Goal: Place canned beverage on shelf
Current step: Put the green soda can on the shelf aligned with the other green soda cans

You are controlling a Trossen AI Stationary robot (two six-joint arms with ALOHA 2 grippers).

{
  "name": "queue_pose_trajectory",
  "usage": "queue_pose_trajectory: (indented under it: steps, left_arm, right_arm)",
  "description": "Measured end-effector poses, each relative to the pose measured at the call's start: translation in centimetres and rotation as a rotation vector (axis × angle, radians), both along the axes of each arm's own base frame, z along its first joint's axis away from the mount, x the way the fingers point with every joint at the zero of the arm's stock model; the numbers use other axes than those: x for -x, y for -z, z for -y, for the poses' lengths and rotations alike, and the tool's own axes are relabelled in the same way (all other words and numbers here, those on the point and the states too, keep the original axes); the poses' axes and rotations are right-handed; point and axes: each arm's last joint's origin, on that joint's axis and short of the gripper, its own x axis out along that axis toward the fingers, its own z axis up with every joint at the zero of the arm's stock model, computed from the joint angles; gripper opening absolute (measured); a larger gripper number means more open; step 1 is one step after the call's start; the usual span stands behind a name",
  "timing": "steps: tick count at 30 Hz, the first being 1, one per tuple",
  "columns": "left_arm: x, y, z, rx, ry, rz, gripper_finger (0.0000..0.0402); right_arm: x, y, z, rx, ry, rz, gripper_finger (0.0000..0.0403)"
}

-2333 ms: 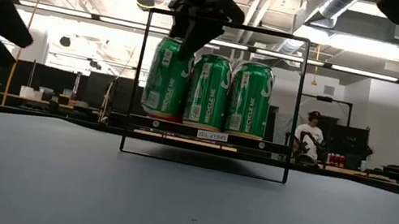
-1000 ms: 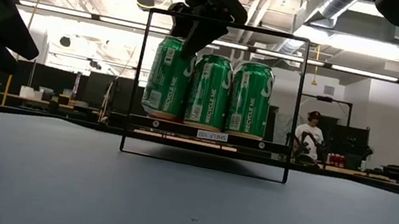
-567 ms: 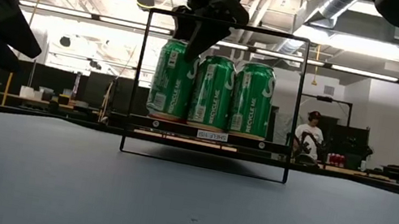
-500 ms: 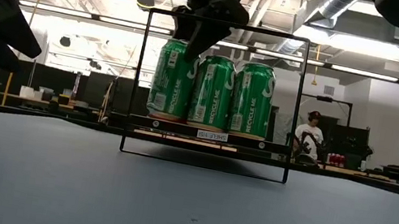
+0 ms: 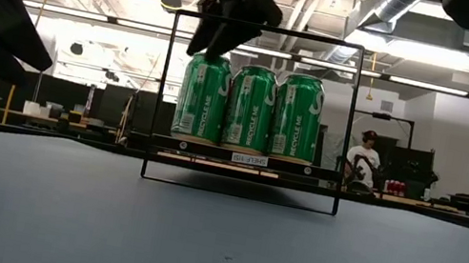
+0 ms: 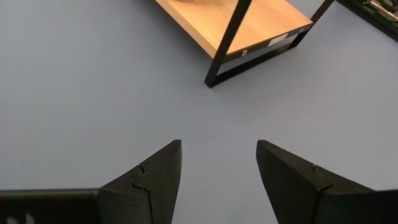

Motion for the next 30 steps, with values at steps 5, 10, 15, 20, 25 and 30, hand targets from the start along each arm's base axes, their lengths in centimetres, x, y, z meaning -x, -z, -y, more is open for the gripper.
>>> queue_pose_trajectory:
  steps: [5, 10, 15, 20, 25, 30]
  left_arm:
    - [-0.1, 0.0, -0.3, -0.016, -0.005, -0.012, 0.0194]
    - [0.0, 0.0, -0.4, -0.03, -0.011, -0.025, 0.0194]
    - [0.1, 0.1, -0.5, -0.033, -0.017, -0.029, 0.0194]
    - [0.1, 0.1, -0.6, -0.032, -0.017, -0.036, 0.0194]
    - [0.2, 0.1, -0.6, -0.035, -0.019, -0.043, 0.0194]
    - [0.2, 0.1, -0.6, -0.037, -0.019, -0.045, 0.0194]
  right_arm:
    - [0.4, -2.0, -1.5, -0.037, 0.033, 0.08, 0.0317]
    - [0.0, -0.9, -3.5, -0.068, 0.0, 0.033, 0.0253]
    - [-0.7, 0.8, -4.1, -0.07, -0.011, -0.012, 0.0126]
    - [-0.9, 1.6, -3.5, -0.071, 0.005, -0.04, 0.0014]
    - [-0.7, 1.7, -2.9, -0.062, 0.04, -0.051, 0.0023]
    - [-0.5, 1.8, -2.2, -0.064, 0.058, -0.073, 0.0021]
